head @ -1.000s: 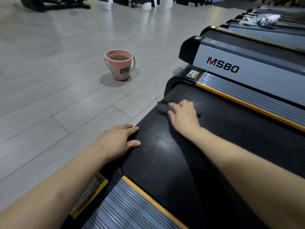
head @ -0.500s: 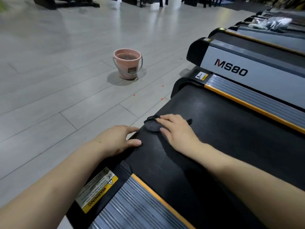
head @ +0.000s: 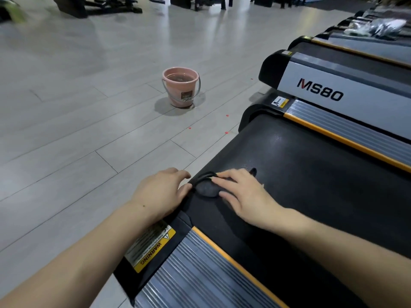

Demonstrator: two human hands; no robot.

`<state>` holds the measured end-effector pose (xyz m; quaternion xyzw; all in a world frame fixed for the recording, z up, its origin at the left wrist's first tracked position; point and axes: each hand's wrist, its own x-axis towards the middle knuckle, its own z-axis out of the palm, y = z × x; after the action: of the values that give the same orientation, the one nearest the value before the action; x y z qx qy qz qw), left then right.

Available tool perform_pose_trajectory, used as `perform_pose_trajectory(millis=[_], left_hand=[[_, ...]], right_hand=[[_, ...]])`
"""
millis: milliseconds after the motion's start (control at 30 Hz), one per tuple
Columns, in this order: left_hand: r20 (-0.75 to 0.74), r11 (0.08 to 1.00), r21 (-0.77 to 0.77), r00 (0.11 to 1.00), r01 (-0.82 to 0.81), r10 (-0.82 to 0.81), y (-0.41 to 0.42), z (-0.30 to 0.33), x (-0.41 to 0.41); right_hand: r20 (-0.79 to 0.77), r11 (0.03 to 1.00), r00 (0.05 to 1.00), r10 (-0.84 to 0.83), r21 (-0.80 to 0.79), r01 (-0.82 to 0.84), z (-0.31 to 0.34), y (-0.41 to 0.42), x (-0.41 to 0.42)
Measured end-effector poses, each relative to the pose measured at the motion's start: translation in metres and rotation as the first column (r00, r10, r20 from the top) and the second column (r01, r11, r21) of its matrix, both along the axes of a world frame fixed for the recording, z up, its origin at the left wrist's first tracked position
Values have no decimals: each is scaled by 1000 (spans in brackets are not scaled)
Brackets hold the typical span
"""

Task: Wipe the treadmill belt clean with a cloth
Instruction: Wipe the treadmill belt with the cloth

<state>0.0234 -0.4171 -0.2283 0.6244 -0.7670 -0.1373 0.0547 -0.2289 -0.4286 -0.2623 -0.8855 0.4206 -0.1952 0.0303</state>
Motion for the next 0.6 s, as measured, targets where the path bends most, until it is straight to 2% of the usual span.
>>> perform_pose_trajectory(millis=[67, 167, 233, 267, 333, 433, 500, 600], left_hand=[[27, 1000, 8, 999, 26, -26, 9, -1, 3], [45, 1000, -1, 999, 20, -20, 20, -4, 8], [67, 1000, -18, 998, -7, 8, 21, -4, 17], [78, 1000, -20, 997, -22, 24, 22, -4, 21], [92, 999, -22, 995, -48, 50, 26, -4, 31], [85, 995, -25, 992, -95, 96, 34, -5, 40], [75, 994, -37, 991, -105, 108, 41, -8, 40], [81, 991, -44, 989, -123, 126, 44, -8, 37]], right_hand=[[-23, 994, 995, -101, -51, 100, -3, -41, -8], [51, 888, 887, -459, 45, 457, -2, -86, -10], [53, 868, 867, -496, 41, 494, -2, -77, 2], [64, 897, 895, -441, 20, 441, -1, -63, 9], [68, 973, 971, -230, 31, 228, 3, -19, 17], [37, 992, 997, 65, 103, -68, 9, 39, 11], [26, 988, 991, 130, 84, -132, 13, 45, 4], [7, 993, 993, 119, 27, -119, 8, 10, 22]])
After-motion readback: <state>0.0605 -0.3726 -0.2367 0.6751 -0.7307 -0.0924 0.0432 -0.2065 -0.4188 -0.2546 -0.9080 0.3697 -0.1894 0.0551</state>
